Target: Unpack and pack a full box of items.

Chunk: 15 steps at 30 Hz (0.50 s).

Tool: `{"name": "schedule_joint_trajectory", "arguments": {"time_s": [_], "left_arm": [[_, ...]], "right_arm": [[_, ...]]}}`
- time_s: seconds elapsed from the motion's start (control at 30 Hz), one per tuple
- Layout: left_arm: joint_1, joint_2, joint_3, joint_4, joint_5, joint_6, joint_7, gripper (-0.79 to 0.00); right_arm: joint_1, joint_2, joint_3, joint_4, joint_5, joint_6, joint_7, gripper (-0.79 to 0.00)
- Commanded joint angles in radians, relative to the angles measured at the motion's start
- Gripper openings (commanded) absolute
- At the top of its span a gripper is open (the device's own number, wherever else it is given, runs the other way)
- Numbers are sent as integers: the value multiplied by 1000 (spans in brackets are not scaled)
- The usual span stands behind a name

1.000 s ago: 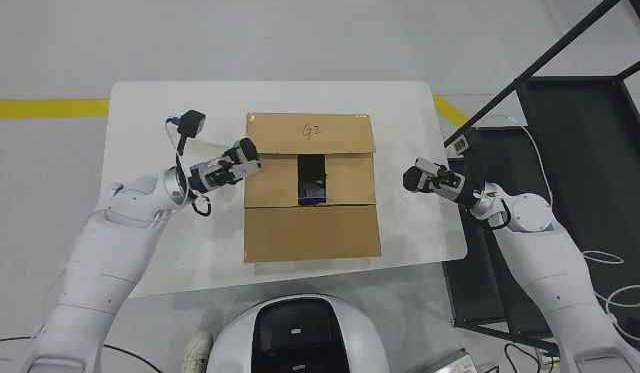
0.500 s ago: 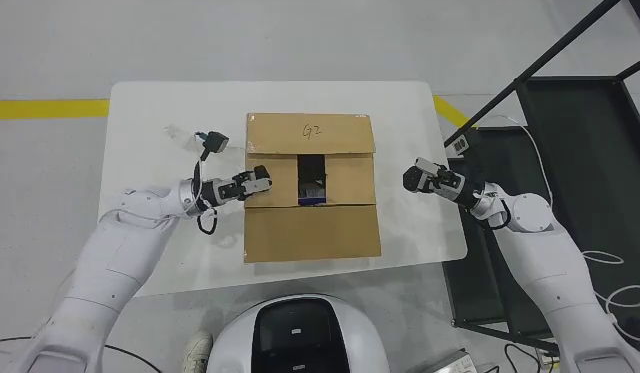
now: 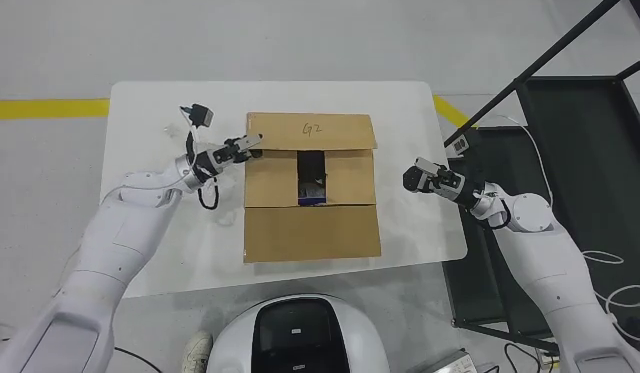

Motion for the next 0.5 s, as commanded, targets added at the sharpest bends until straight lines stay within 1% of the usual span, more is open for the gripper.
{"name": "schedule_joint_trajectory", "arguments": {"time_s": [0.0, 0.13, 0.23, 0.47], "left_arm": [[-19, -11, 7, 18, -24, -1, 4, 0], [-69, -38, 24, 64, -62, 5, 22, 0], [-113, -62, 43, 119, -74, 18, 52, 0], [-194, -133, 113, 262, -41, 20, 144, 0]], "right_arm": [[0, 0, 0, 0, 0, 0, 0, 0], [0, 0, 0, 0, 0, 0, 0, 0], [0, 0, 0, 0, 0, 0, 0, 0], [0, 0, 0, 0, 0, 0, 0, 0]]}}
